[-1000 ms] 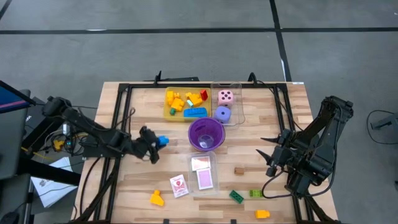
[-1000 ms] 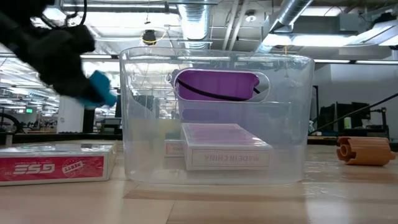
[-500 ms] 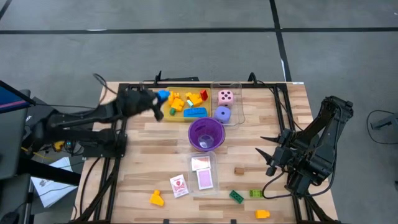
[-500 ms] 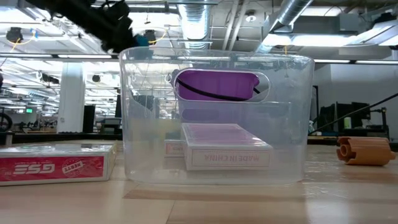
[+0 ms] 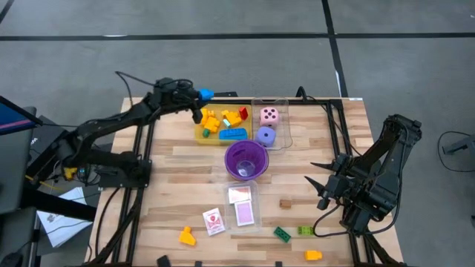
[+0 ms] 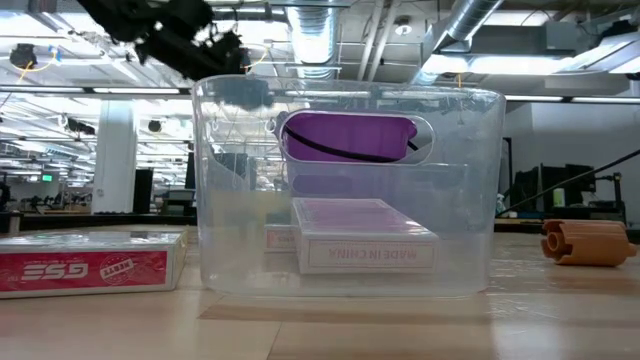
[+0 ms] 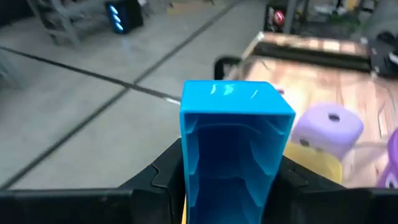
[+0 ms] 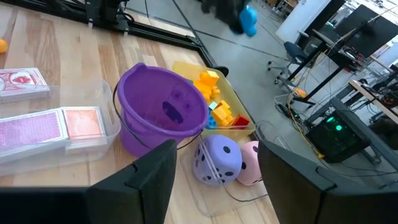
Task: Pick & Place Toys
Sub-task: Put the blue game piece into the yellow bin, then put the brown game piece into the yellow bin
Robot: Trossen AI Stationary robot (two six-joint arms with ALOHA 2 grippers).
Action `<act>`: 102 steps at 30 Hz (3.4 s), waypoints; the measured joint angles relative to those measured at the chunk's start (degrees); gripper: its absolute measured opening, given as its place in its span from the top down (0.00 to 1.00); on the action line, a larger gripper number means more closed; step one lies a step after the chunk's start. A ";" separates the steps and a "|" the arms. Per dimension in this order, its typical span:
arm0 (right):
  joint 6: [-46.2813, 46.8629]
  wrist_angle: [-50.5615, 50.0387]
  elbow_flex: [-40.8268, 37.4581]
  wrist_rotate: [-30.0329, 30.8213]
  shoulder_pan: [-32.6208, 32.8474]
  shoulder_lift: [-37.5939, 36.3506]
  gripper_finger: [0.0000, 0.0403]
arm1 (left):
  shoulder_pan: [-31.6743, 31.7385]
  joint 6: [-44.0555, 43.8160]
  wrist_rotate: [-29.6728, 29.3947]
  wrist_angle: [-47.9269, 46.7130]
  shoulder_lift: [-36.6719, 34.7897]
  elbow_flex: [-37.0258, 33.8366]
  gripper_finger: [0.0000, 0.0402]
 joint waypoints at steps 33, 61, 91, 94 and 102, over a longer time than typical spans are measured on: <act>0.68 0.26 0.00 0.93 -1.22 0.00 0.46 | -5.16 7.43 11.72 -16.32 17.34 -0.02 0.67; 0.52 0.70 0.00 -0.24 -1.22 0.00 0.46 | -4.92 7.62 8.09 -16.32 17.32 -0.04 0.61; 0.52 1.38 0.00 -0.63 -1.22 0.00 0.46 | -4.92 8.02 8.07 -16.27 17.32 -0.07 0.37; 0.52 1.40 0.00 -0.63 -1.22 0.00 0.46 | -4.92 7.99 8.07 -16.27 17.32 -0.07 0.37; 0.50 1.70 0.00 -0.63 -1.22 0.00 0.46 | -4.93 7.99 8.07 -16.29 17.32 -0.07 0.39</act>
